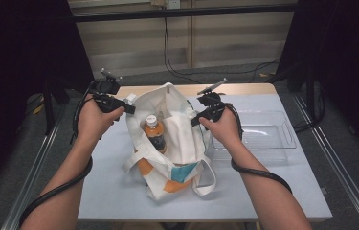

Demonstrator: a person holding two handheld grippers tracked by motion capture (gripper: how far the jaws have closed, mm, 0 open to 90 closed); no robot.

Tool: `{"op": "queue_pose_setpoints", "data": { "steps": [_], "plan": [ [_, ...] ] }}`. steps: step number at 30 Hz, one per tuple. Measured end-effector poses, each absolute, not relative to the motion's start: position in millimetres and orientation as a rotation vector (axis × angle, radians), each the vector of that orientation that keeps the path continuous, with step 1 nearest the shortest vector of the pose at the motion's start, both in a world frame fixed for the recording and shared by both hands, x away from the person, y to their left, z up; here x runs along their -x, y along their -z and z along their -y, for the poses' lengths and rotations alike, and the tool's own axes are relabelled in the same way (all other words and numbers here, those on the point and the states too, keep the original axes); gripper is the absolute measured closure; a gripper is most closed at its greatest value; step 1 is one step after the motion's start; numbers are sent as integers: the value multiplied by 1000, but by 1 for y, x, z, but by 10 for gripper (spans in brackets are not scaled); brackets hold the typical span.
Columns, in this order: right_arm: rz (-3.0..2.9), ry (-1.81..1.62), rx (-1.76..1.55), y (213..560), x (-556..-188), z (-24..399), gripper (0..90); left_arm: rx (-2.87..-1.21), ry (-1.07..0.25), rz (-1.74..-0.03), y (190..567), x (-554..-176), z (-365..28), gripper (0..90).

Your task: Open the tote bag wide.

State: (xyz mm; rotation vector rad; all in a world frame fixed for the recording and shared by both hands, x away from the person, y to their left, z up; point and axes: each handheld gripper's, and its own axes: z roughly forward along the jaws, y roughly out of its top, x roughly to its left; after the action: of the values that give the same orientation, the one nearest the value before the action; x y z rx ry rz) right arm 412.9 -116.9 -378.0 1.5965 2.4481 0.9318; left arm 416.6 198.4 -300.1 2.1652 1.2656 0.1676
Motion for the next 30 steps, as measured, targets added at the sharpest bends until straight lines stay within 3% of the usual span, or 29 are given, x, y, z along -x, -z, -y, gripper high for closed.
{"op": "queue_pose_setpoints", "data": {
  "steps": [10,30],
  "plan": [
    [-2444,-939,-1618,381,-419,117,787,-2170,-172,-1301,308,-420,-207,865],
    [-2447,-932,-1597,395,-421,112,803,-2159,-138,-1406,343,-434,-223,866]
  ]
}}
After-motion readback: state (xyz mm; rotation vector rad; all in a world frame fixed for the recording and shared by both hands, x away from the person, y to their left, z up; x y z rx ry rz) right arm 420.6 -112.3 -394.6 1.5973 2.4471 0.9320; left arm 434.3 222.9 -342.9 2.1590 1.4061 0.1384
